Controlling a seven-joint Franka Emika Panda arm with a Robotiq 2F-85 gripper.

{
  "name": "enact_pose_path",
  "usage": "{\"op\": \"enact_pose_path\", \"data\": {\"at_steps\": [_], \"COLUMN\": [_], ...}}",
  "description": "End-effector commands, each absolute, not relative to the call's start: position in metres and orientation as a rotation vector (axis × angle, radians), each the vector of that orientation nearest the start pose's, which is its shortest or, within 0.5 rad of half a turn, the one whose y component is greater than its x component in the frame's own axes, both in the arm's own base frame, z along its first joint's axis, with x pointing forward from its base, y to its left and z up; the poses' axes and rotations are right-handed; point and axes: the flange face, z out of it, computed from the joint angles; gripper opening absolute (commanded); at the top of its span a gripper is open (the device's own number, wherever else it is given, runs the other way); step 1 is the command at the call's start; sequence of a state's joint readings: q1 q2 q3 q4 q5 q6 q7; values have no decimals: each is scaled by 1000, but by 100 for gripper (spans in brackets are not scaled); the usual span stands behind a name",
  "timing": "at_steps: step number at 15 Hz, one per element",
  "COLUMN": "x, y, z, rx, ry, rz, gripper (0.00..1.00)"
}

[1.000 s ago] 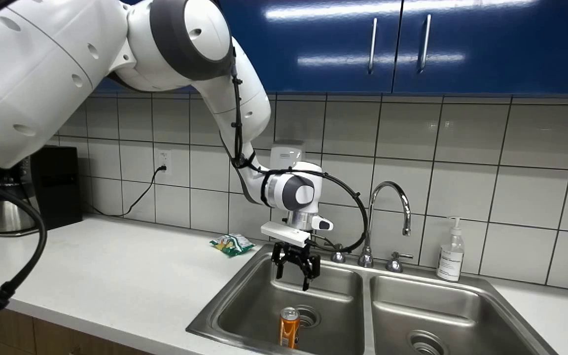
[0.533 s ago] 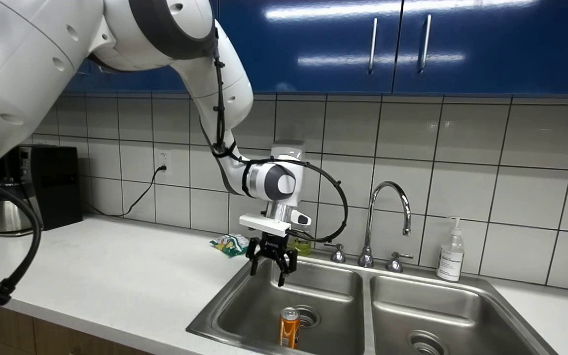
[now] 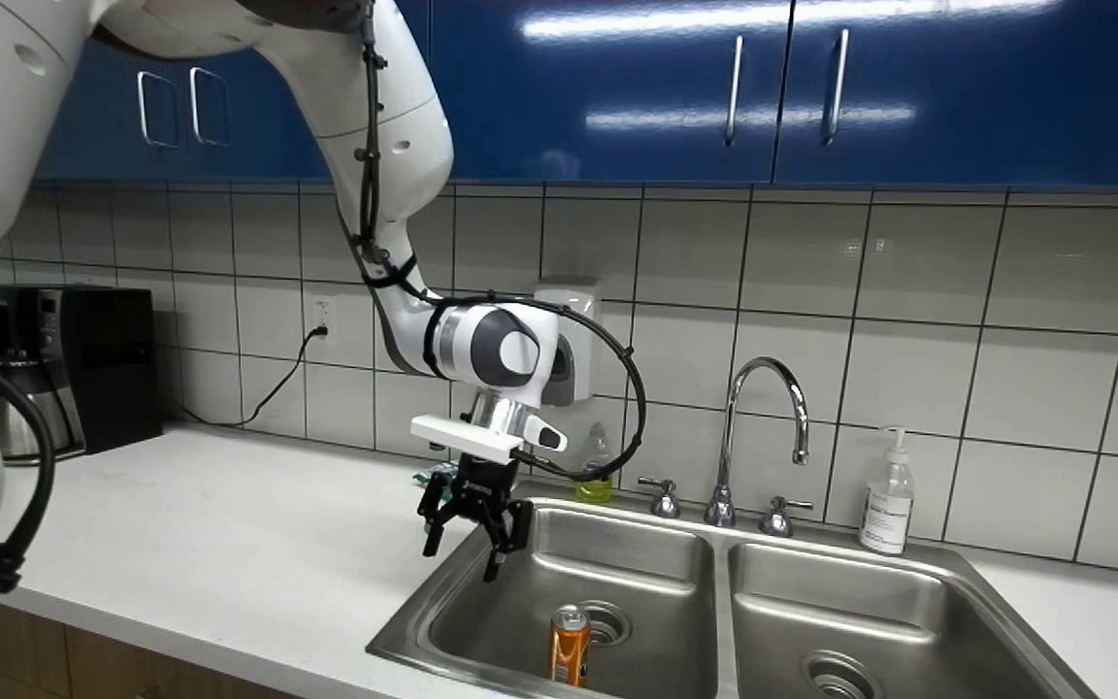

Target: Put the can in the sink

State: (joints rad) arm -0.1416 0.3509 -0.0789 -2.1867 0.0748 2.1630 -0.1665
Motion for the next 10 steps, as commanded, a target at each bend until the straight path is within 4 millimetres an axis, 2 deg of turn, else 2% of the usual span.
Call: {"op": "enact_pose_path", "data": {"at_steps": [1,6,10], "x": [454,411,384], "y": [-92,-76,-67], "z": [228,253,270], "rx": [-2979,-2973,-2972], "ry": [105,108,112], "rz": [596,601,590], "gripper": [100,100,100]}}
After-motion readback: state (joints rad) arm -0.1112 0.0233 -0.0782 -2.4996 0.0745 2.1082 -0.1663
